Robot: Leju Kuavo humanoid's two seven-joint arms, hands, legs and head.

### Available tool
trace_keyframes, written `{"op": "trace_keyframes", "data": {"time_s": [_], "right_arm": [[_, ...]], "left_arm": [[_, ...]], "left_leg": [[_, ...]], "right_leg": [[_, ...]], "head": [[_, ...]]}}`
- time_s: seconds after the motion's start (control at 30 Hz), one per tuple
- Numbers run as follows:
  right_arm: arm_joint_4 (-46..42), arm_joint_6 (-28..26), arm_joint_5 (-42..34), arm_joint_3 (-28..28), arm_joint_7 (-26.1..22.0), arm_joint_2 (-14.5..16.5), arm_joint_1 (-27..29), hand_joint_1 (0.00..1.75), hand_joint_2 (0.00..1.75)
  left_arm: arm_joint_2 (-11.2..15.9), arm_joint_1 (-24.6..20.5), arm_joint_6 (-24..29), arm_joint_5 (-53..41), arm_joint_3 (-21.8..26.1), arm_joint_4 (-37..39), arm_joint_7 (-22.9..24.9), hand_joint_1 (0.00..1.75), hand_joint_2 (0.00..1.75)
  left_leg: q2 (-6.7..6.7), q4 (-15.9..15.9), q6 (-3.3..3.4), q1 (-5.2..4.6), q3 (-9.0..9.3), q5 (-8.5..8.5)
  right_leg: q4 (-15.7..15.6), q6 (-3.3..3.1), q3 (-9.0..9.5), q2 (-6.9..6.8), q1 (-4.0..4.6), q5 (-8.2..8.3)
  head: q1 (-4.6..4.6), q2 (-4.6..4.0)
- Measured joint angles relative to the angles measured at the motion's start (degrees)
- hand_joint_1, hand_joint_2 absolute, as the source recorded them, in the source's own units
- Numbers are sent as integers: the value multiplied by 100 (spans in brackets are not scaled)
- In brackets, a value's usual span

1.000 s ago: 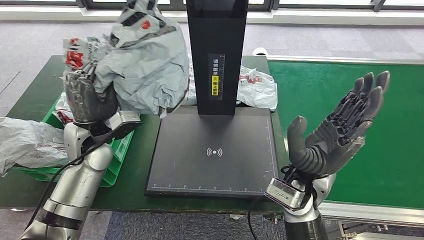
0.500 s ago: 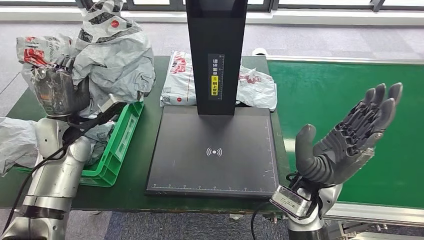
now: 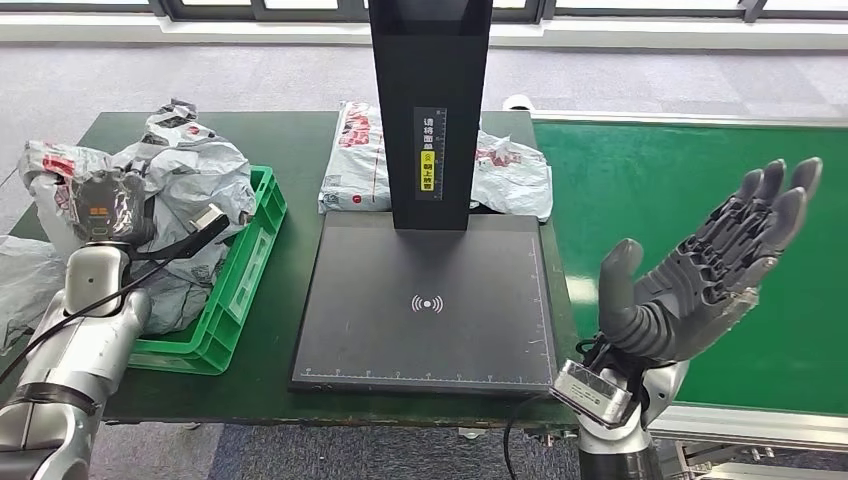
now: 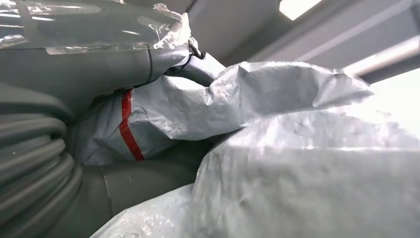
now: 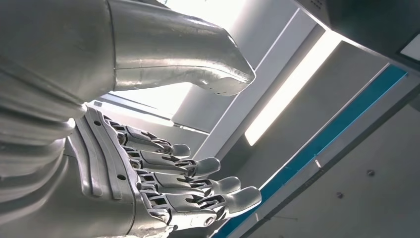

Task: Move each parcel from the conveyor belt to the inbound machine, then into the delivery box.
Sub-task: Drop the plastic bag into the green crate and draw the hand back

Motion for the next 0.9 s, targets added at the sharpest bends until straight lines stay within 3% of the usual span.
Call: {"op": "trace_keyframes", "data": {"time_s": [0.3, 0.73, 0.8, 0.9], "right_arm": [[46, 0, -22, 0, 0, -3, 14, 0, 175], [131, 0, -10, -2, 10, -35, 13, 0, 175], [146, 0, 6, -2, 21, -37, 13, 0, 175], [178, 0, 39, -2, 91, -52, 18, 0, 175]], "left_arm": [[240, -82, -13, -153, 188, 1229, 352, 175, 175], [291, -122, -262, -176, 322, 1660, 370, 175, 175], [290, -139, -328, -178, 326, 1689, 363, 152, 175], [276, -157, -441, -180, 355, 1726, 295, 99, 175]], "left_leg": [[0, 0, -1, 0, -1, -2], [0, 0, -2, 0, 0, -1], [0, 0, -2, 0, 0, -1], [0, 0, -2, 0, 0, -1]], "right_leg": [[0, -1, 0, 1, -1, -1], [0, -1, 0, 0, 0, -1], [0, -1, 0, 0, 0, -1], [0, -2, -1, 0, 0, -1]], "head": [[1, 0], [0, 0], [0, 0], [0, 0]]}}
